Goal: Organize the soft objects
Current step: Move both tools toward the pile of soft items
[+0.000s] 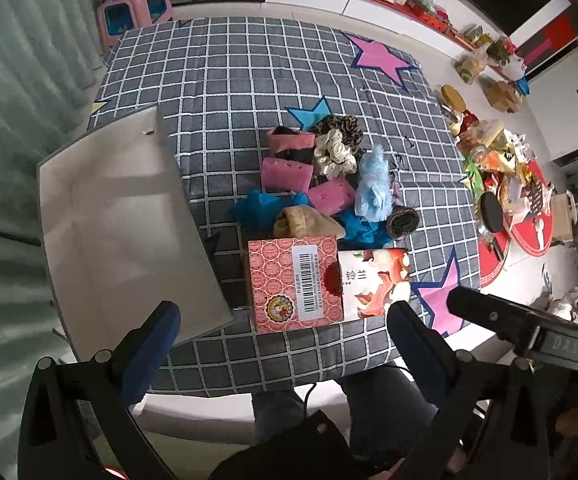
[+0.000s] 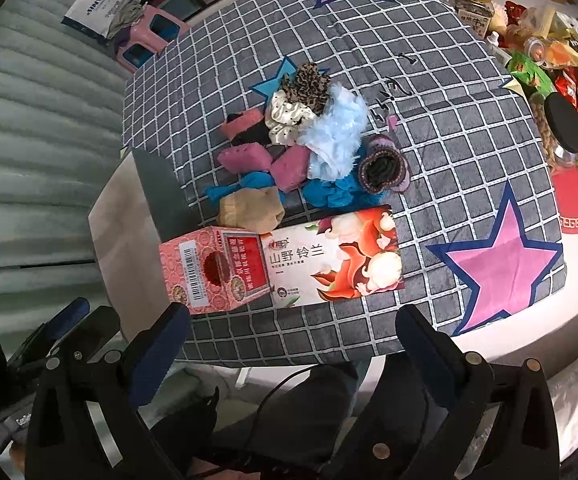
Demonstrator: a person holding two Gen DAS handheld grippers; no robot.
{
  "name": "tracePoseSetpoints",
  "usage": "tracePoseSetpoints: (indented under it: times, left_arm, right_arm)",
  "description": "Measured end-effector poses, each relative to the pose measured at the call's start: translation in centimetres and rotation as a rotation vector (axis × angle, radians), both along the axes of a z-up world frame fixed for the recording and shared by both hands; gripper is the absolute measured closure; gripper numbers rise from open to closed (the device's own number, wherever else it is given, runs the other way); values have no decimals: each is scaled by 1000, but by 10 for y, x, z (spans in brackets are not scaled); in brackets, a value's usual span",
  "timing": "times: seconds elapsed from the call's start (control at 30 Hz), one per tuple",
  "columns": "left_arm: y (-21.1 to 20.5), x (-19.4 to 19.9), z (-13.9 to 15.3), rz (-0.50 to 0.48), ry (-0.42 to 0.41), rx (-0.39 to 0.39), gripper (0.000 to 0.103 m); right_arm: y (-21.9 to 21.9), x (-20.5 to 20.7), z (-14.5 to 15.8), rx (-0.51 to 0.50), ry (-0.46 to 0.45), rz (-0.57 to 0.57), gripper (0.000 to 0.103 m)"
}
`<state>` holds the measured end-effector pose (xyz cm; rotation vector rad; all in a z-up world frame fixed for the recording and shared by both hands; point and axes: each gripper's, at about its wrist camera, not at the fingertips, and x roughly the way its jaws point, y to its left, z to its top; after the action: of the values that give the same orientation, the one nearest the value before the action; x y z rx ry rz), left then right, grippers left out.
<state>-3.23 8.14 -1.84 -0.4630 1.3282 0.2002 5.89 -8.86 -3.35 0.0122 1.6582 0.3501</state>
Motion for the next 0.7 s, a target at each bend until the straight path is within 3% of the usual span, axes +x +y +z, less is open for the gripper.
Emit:
tracePoseSetpoints:
  times: [0.4,0.7]
  left_arm:
    - [-6,23,-22,8,76,-5,0]
    - [-4,48,-29,90,123,-17,0]
  right_arm:
    - [-15,23,-22,-29,27,-13,0]
    - [-20,55,-39,-27,67,39,0]
